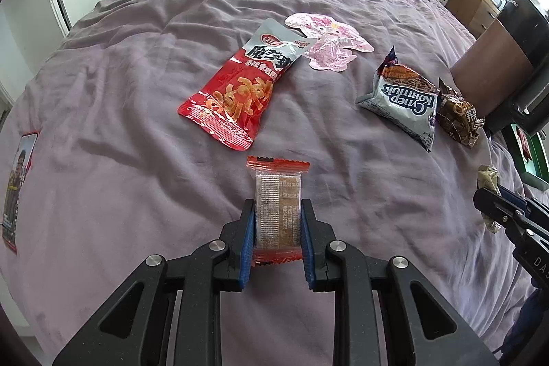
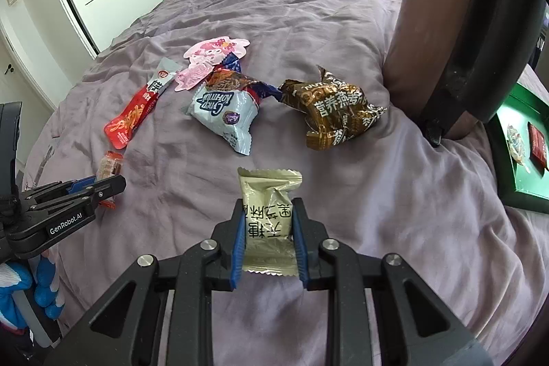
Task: Organize snacks
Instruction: 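Carry both snacks over the green tray and open both tools to release them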
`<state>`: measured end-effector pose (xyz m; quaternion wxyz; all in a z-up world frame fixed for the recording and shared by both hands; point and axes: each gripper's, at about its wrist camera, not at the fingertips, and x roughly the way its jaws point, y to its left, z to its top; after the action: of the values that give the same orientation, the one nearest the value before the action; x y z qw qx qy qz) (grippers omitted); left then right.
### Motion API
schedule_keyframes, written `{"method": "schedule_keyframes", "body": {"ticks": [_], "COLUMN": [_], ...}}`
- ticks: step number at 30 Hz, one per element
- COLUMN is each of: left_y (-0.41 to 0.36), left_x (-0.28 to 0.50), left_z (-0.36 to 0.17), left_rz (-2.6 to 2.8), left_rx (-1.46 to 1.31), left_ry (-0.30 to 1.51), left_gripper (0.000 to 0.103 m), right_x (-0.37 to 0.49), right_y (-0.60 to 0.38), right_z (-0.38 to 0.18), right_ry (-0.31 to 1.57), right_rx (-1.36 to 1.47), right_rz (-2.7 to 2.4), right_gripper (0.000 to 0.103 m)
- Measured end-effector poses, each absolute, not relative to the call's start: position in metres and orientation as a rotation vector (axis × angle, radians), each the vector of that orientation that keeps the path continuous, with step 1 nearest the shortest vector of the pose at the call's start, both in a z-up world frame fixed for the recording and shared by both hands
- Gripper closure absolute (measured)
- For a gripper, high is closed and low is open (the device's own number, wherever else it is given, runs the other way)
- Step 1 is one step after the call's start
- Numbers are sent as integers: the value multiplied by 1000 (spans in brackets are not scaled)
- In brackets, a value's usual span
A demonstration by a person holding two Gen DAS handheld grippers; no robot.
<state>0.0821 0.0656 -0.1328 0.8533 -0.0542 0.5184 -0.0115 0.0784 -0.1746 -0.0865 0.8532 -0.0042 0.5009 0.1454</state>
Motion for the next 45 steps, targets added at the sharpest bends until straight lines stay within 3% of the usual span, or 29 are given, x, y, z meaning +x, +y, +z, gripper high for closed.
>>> {"method": "schedule_keyframes", "body": {"ticks": [21,45], "left_y": [33,-152], "left_x": [52,6], "left_z": [-83,-63], "left_rz": [-105,-485], "left_rx": [-13,275], "left_ry": [1037,1047], "left_gripper": [83,83], "right_x": [32,-17], "right_y": [-222,-406], "right_z": [-35,-7], "right_ry": [960,837], "right_rx": [26,174], "right_rz": [245,-75], "right_gripper": [18,18]}}
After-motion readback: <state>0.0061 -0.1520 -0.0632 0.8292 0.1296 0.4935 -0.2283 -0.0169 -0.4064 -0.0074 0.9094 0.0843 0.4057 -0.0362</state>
